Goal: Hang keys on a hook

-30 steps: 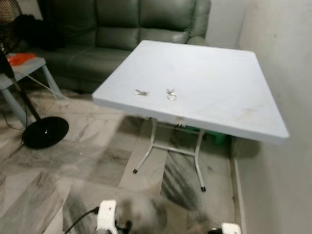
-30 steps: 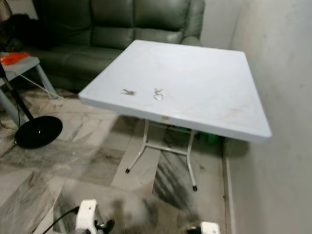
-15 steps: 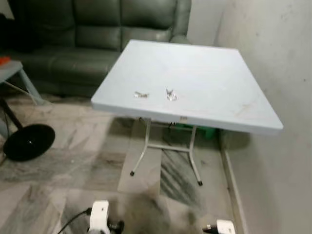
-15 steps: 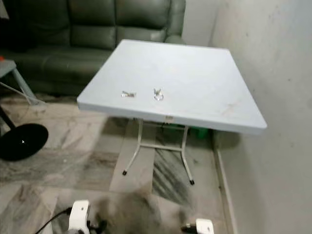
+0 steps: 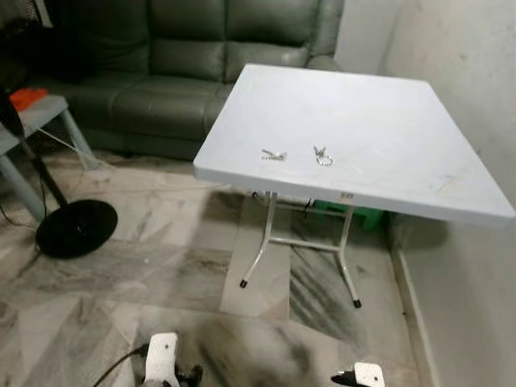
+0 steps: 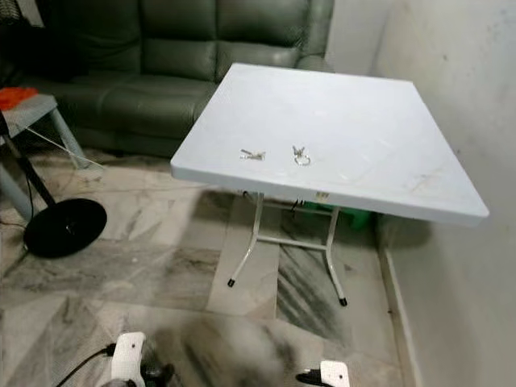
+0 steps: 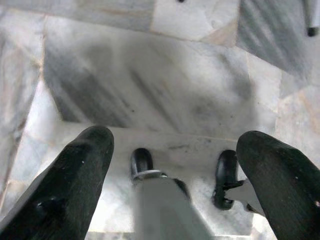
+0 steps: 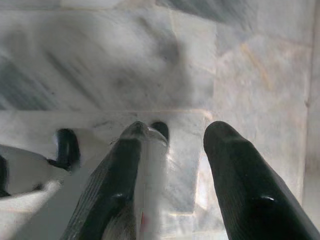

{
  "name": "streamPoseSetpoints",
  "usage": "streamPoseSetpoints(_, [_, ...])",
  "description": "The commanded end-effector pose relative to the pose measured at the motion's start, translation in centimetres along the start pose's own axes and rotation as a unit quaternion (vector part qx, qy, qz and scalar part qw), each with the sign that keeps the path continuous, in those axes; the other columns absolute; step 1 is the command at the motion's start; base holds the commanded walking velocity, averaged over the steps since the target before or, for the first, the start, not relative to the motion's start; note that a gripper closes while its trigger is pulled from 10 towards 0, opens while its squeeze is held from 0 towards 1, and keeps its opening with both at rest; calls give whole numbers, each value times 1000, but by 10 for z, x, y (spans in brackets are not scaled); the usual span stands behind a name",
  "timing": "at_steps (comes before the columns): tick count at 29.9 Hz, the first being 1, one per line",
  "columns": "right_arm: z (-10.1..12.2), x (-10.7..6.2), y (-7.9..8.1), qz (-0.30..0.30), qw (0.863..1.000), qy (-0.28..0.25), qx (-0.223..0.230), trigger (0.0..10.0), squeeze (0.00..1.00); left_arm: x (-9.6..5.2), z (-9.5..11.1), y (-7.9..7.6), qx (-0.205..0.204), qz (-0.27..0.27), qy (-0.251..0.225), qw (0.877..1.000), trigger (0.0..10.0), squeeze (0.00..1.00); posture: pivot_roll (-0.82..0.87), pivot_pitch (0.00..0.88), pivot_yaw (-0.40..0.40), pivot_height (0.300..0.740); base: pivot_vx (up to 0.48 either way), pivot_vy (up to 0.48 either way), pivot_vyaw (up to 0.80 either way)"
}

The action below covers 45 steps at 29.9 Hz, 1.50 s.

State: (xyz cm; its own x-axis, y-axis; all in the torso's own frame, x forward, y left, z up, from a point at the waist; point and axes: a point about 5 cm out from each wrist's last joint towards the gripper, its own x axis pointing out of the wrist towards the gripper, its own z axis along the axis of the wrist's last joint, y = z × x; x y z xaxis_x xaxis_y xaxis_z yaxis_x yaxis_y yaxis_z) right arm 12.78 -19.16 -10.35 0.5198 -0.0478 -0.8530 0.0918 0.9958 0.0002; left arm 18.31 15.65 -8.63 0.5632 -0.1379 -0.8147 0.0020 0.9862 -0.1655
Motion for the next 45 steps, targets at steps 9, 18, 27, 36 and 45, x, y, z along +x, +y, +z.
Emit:
streamPoseSetpoints(9, [3, 1, 1, 2, 1000, -3, 4, 10000, 0, -1, -3, 2, -2, 3, 5, 1000, 10000, 0, -32, 0, -35, 740, 0, 236, 0])
streamPoseSetpoints(18, [5, 1, 2, 2, 1000, -4, 7, 10000, 0, 0, -1, 1, -2, 4, 4, 1000, 10000, 0, -34, 0, -34, 740, 0, 0, 0])
streamPoseSetpoints(27, [16, 3, 4, 14, 999, -29, -13, 10000, 0, 0, 8, 1, 28, -2, -18, 999, 10000, 0, -34, 0, -26, 740, 0, 0, 0])
streamPoseSetpoints(36, [76, 2, -3, 39, 982, -182, -27, 10000, 0, 0, 58, 0, 38, -38, -135, 989, 10000, 0, -48, 0, -18, 740, 0, 0, 0])
streamPoseSetpoints(45, [134, -17, 12, 94, 924, -368, -39, 10000, 0, -11, 120, -17, 53, -88, -288, 952, 10000, 0, -46, 0, -23, 740, 0, 0, 0])
